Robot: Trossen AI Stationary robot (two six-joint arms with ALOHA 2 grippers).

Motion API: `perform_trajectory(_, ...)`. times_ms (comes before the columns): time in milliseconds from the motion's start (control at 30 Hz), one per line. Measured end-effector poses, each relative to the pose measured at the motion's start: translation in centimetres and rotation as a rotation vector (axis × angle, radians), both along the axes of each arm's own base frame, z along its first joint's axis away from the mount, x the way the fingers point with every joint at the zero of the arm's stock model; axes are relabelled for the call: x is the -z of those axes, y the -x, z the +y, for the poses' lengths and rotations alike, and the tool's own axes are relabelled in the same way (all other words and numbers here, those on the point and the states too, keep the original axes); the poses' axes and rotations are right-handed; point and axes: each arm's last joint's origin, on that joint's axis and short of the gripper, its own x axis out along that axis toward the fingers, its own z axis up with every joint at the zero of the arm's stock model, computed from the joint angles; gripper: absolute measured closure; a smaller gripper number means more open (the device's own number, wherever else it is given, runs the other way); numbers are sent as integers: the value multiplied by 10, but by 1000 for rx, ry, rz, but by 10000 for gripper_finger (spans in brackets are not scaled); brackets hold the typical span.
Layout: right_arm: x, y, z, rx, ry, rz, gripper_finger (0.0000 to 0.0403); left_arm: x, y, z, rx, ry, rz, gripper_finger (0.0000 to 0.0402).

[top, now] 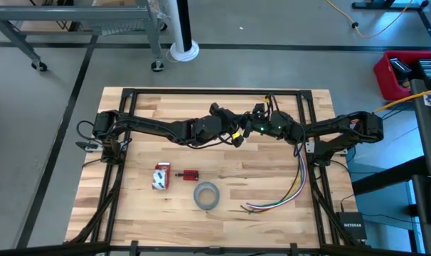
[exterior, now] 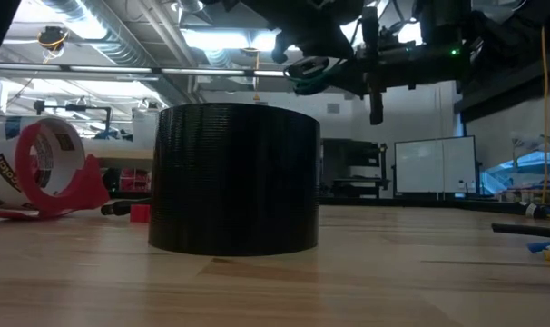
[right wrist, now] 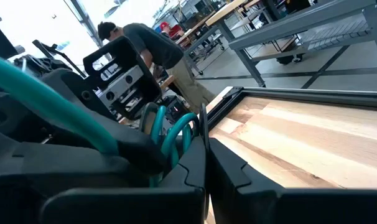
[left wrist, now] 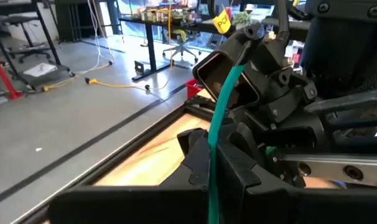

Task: Coil cords
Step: Coil the green wire onto the spool

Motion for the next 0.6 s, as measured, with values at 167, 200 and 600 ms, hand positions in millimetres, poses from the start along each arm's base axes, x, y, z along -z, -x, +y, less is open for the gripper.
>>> perform_trajectory(167, -1, 0, 0, -2, 1, -6, 398, -1, -1, 0, 15, -40, 10, 401)
perform_trajectory(200, 0, 0, 0, -2, 1, -3, 398, -2, -1, 0, 18, -52, 19, 401)
perform_trajectory(600, -2, 0, 1, -14, -7, -13, 398, -7, -3, 3, 90, -202, 55, 401)
